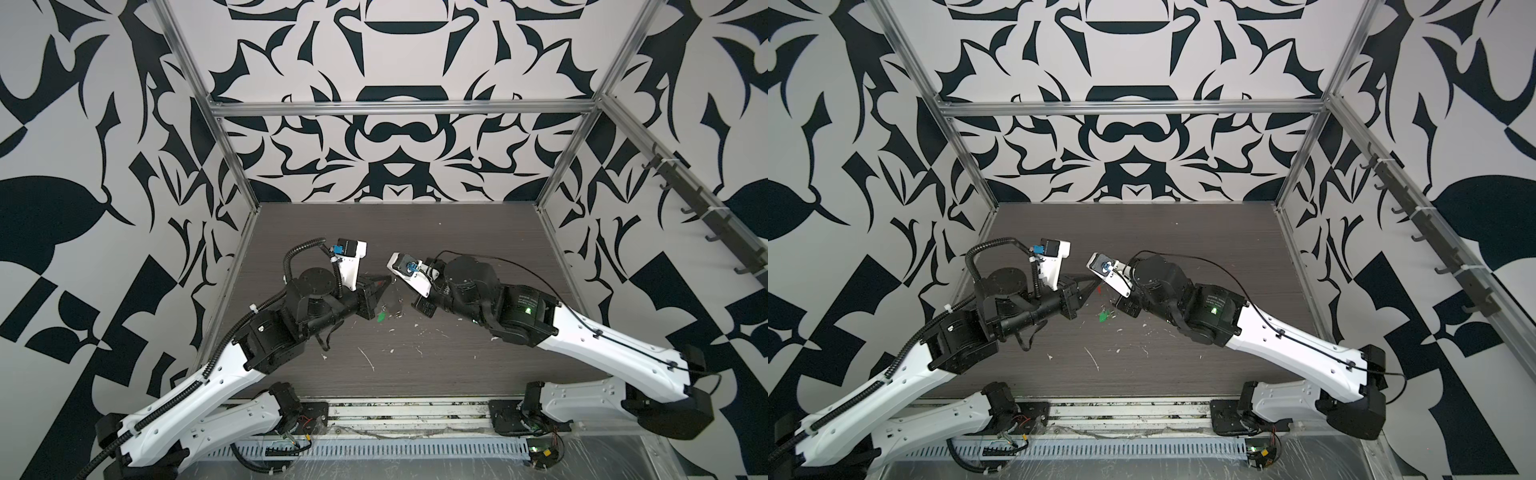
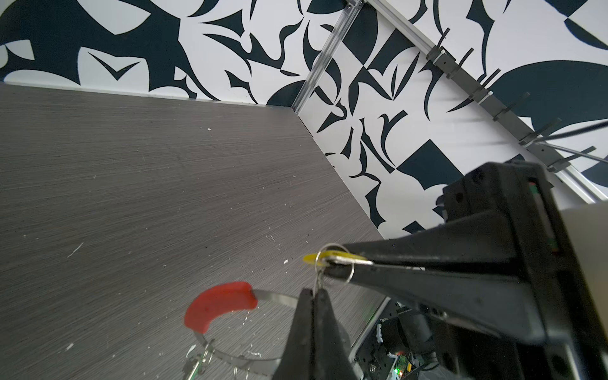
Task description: Remove the keys from the keyring
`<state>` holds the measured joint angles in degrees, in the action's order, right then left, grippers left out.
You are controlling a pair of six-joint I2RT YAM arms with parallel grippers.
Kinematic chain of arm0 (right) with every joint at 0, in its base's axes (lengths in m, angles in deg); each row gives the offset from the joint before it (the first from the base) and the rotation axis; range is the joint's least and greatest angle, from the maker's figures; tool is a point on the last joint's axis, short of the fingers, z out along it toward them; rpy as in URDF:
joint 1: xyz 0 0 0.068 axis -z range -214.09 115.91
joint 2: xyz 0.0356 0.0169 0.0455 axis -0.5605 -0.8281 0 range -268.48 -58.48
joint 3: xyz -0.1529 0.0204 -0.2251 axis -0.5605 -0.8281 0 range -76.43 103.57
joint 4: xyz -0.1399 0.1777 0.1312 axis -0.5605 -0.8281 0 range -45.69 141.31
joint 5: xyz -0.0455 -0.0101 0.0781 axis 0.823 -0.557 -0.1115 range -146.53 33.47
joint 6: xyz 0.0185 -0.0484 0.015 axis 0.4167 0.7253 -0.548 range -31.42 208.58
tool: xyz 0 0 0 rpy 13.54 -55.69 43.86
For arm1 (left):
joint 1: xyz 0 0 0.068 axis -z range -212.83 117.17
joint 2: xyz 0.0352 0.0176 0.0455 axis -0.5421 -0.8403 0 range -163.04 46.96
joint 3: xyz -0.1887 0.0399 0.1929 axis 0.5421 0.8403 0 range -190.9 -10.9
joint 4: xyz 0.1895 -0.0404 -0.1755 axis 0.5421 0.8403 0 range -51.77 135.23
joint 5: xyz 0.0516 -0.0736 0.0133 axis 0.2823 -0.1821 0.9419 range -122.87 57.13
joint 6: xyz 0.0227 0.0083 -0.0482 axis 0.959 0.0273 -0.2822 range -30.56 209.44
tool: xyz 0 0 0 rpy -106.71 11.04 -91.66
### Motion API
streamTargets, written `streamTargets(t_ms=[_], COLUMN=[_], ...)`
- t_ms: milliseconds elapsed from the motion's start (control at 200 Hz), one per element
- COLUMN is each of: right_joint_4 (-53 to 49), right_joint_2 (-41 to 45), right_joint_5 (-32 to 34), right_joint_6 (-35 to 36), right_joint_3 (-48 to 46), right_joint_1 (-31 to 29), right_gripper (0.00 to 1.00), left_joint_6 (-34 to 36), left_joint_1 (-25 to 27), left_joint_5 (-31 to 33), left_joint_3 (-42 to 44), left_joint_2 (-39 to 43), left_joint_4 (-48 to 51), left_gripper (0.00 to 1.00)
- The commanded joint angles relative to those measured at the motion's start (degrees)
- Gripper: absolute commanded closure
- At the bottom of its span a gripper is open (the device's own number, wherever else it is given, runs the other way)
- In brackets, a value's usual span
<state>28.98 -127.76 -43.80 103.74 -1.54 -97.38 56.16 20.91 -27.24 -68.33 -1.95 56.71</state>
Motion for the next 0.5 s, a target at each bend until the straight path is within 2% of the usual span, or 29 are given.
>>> streamTargets(t_ms=[0,495], right_joint_4=[5.0,5.3], right_joint_2=[3.3,5.8], right_joint_5=[3.1,4.6], right_joint_6=[-1.0,-3.0], right_joint_3=[0.2,-2.2], right_joint_1=[-0.1,0.0], right_gripper=[1.0,1.0], left_joint_6=[-1.0,-1.4], left_joint_1=[-0.2,-0.2], left_joint_5=[4.2,7.7], left_joint_3=[-1.1,-0.7], left_joint_2=[0.4,1.3], left_joint_4=[5.0,6.2], left_gripper=[1.0,1.0])
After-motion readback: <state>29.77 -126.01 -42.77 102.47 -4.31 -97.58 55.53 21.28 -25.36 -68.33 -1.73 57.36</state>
